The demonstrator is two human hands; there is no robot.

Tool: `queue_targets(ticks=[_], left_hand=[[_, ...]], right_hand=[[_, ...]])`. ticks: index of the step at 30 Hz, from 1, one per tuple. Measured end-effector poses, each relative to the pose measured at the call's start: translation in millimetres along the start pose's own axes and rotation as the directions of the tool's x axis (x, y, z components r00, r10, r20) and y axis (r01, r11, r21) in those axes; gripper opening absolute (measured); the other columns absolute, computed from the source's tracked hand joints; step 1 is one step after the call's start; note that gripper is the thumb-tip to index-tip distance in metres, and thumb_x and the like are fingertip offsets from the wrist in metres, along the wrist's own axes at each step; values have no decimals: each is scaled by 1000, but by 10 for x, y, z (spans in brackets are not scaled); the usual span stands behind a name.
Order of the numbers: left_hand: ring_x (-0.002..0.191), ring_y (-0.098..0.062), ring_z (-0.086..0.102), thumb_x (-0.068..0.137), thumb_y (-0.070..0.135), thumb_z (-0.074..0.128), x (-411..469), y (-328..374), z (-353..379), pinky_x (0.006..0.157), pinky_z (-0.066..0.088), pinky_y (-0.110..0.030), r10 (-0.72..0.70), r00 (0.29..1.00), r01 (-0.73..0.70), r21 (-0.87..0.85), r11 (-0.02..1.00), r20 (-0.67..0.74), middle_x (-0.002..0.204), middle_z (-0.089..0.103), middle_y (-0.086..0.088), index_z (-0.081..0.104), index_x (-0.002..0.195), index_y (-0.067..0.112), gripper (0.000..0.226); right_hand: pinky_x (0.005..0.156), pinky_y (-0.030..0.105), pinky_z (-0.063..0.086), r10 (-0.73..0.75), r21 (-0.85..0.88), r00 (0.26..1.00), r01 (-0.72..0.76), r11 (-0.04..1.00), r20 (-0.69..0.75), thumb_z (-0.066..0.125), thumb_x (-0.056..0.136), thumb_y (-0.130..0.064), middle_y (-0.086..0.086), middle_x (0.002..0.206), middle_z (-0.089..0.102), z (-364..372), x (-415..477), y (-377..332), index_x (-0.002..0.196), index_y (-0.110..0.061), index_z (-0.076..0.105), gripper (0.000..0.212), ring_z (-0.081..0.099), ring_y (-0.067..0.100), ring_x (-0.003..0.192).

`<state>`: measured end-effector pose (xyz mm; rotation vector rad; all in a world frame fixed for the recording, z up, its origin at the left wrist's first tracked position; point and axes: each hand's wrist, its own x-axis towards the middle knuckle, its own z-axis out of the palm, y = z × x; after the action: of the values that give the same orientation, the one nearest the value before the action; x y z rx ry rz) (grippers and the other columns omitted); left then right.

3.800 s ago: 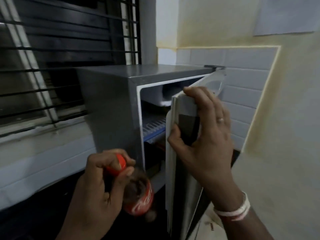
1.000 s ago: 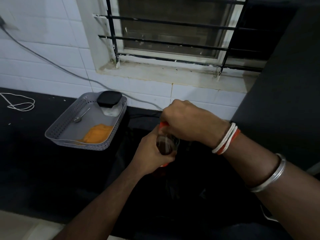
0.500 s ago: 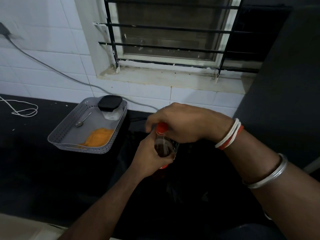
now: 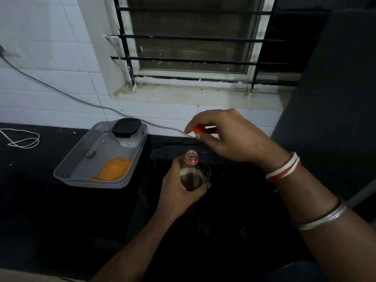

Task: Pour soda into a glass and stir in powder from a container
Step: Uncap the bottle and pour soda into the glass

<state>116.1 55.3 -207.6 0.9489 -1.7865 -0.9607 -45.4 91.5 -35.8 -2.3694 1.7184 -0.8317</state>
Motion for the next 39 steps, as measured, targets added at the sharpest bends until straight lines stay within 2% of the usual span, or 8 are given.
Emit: queue_targets(ticks=[3,5,9,11,13,17,27,39], left_hand=[[91,-3,73,64,25,97,-67,-92,28,83,59,-23,-55,997,52,-57,997,-52,102,76,7,58,123,31,71],[86,-5,75,63,26,97,-51,-145,-17,80,60,-26,-45,998,43,-47,998,-47,96,77,7,59,118,30,67],[82,-1,74,60,31,97,36,-145,-204,77,59,-21,8,1000,-8,79,997,0,90,76,11,62,114,30,64],[79,0,73,59,37,95,96,-146,-328,75,59,-23,30,999,-36,174,984,38,86,75,13,60,112,33,64],[77,-1,72,59,43,93,184,-150,-458,75,60,-29,35,993,-64,262,963,114,84,74,14,56,110,39,63],[77,-5,71,58,60,83,382,-143,-654,75,59,-38,-36,944,-138,493,859,327,80,72,17,50,110,46,64],[78,-16,67,57,67,77,699,-110,-762,72,54,-32,-188,812,-332,703,629,552,84,68,13,51,110,40,65],[73,-3,69,55,71,77,890,-160,-721,72,61,-28,-450,628,-356,748,560,635,85,70,15,60,105,42,60]], right_hand=[[80,27,55,270,207,951,-237,949,-152,60,84,-25,-10,92,70,418,-242,294,85,-28,72,13,66,7,84],[68,40,49,554,491,824,-436,755,-119,50,75,-41,-10,68,61,836,-442,465,65,-25,60,22,55,11,65],[65,32,42,801,598,599,-641,481,-2,54,85,-44,-10,61,58,1472,-834,682,74,-26,62,23,53,14,63],[69,22,46,798,489,602,-687,538,-33,70,87,-45,-6,79,67,1630,-916,706,104,-33,65,21,62,10,74],[80,15,45,760,413,650,-686,599,-24,80,78,-51,-3,102,67,1747,-903,752,139,-33,50,70,64,8,92],[113,34,41,694,265,720,-670,694,1,82,67,-62,5,152,46,1926,-784,858,161,-30,21,117,48,22,138],[100,19,45,667,249,737,-630,736,-105,89,63,-51,-3,134,67,1965,-647,959,148,-26,48,98,63,17,121],[91,4,36,686,301,720,-634,712,-105,91,63,-47,-9,134,67,1937,-664,950,148,-31,49,96,63,7,120]])
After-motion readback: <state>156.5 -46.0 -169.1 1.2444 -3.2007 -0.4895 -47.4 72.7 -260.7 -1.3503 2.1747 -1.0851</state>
